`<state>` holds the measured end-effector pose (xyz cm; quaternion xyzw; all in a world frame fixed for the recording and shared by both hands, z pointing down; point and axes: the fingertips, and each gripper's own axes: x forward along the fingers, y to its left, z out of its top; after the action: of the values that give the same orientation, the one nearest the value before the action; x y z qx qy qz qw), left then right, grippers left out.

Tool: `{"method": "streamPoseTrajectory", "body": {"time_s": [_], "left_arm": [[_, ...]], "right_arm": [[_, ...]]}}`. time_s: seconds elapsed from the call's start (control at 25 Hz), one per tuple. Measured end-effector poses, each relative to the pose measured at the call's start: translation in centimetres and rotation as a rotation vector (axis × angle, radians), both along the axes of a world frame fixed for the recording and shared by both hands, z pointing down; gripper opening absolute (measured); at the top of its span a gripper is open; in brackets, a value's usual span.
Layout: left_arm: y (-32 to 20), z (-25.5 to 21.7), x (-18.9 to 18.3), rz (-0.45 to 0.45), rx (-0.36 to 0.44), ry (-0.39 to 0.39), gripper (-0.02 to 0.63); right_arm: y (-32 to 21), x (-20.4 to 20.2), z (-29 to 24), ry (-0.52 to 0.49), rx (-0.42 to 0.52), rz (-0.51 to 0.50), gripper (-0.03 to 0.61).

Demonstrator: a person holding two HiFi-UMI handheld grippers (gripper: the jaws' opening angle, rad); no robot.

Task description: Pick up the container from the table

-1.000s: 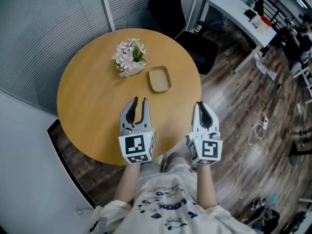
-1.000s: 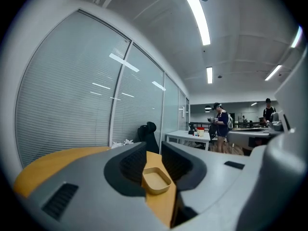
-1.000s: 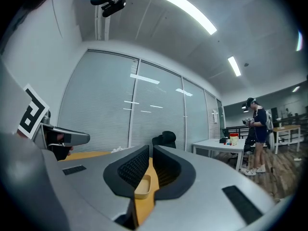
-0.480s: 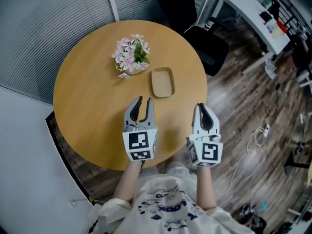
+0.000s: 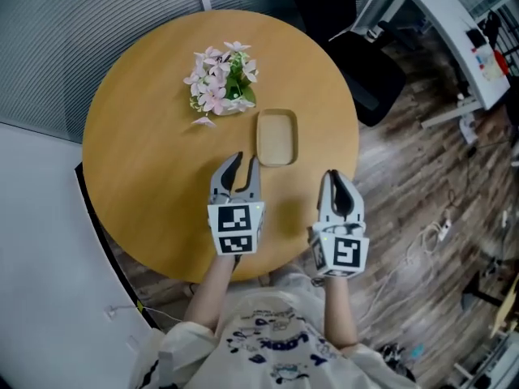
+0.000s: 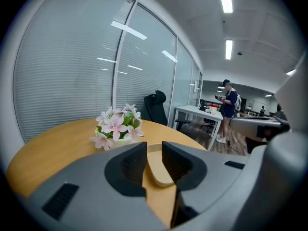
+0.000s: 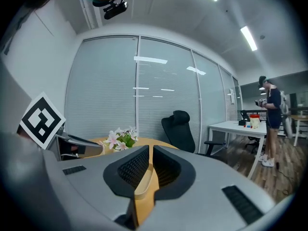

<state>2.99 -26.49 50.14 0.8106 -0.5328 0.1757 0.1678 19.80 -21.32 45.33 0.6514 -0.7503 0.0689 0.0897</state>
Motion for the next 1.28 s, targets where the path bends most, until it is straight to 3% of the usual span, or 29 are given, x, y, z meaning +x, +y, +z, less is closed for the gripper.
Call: {"method": "streamPoseTrajectory", "body": {"time_s": [0.28,0.8,1.2,1.28], "left_arm": [[-2.1,5.7,1.1,-0.017,-0.136,-0.012,0.083],[-4.7,12.7,2.3,-0.045,-0.285,-0.053,0.083],[-5.0,15.5,2.8,-0.067,-0.350,-0.067,0.080],[-5.1,15.5,2.7,-0.078,-0.346,-0.074,0.046]], "right_arm": [[-2.9,0.7,3.5,-0.022,-0.077,-0.030,0.026],[-6.1,1.0,8.9,-0.053,-0.171,-0.058,0.026],[-6.8,1.2,11.2,-0.070,-0.217,-0.084,0.027],[-6.8,1.3,11.5,-0.074,-0.223,-0.088,0.026]]}}
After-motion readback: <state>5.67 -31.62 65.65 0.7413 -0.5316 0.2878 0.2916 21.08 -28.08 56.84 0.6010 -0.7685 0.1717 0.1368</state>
